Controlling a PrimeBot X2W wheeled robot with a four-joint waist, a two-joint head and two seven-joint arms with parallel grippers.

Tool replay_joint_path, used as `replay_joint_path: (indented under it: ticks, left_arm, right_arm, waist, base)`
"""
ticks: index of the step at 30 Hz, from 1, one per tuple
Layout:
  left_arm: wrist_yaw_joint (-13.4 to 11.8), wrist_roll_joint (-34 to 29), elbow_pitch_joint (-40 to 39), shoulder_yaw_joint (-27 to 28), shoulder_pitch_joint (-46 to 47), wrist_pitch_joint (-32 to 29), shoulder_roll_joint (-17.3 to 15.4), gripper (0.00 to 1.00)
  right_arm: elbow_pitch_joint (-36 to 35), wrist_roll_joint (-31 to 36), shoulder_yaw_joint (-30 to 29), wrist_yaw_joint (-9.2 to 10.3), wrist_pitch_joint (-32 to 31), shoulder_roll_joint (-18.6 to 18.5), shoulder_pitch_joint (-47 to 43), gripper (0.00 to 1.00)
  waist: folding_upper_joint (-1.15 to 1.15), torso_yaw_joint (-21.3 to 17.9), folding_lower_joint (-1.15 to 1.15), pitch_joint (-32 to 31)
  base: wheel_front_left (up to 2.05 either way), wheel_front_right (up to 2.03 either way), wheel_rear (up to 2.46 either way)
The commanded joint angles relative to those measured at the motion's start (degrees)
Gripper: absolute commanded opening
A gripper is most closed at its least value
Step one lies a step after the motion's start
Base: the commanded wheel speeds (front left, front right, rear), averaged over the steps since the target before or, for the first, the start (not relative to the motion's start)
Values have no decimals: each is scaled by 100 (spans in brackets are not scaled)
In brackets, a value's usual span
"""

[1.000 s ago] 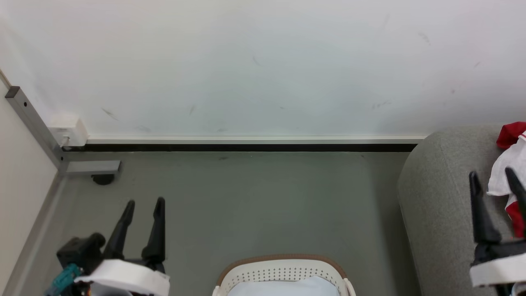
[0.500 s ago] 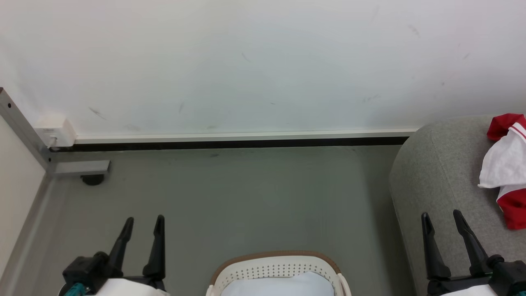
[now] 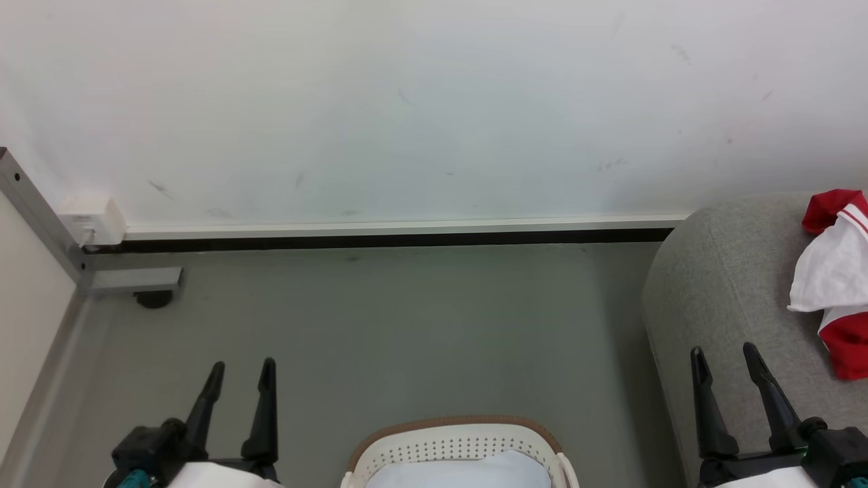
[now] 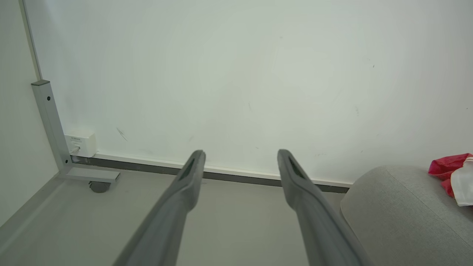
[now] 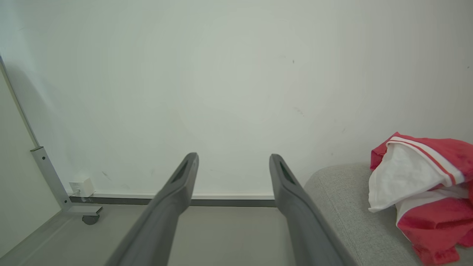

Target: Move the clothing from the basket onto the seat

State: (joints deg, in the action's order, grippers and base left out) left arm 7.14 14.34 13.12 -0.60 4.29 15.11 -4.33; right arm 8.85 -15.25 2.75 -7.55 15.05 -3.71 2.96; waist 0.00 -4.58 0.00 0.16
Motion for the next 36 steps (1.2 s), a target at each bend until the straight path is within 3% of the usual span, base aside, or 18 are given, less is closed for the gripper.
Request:
replay_joint_path:
  ticks: [1, 20, 21, 36]
  left_arm:
    - [24, -55, 24, 23, -38, 6, 14, 100]
    - [40, 19, 4, -80, -22, 7, 25, 100]
    - [24, 23, 32, -88, 0, -1, 62, 0]
    - [26, 1357, 148, 42, 8, -393, 94, 0]
  right_arm:
    - [20, 30, 2, 13, 17, -3, 8, 100]
    - [112, 26, 40, 13, 18, -7, 70, 100]
    - [99, 3, 48, 0, -2, 7, 20, 0]
    - [254, -1377, -56, 1, -335, -13, 7, 0]
  waist:
    - [0, 8, 0, 1]
    - [0, 22, 0, -14]
    - [0, 24, 0, -15]
    - [0, 69, 0, -13]
  base:
    - [0, 0, 0]
    - [0, 0, 0]
    - [0, 0, 0]
    - [0, 0, 0]
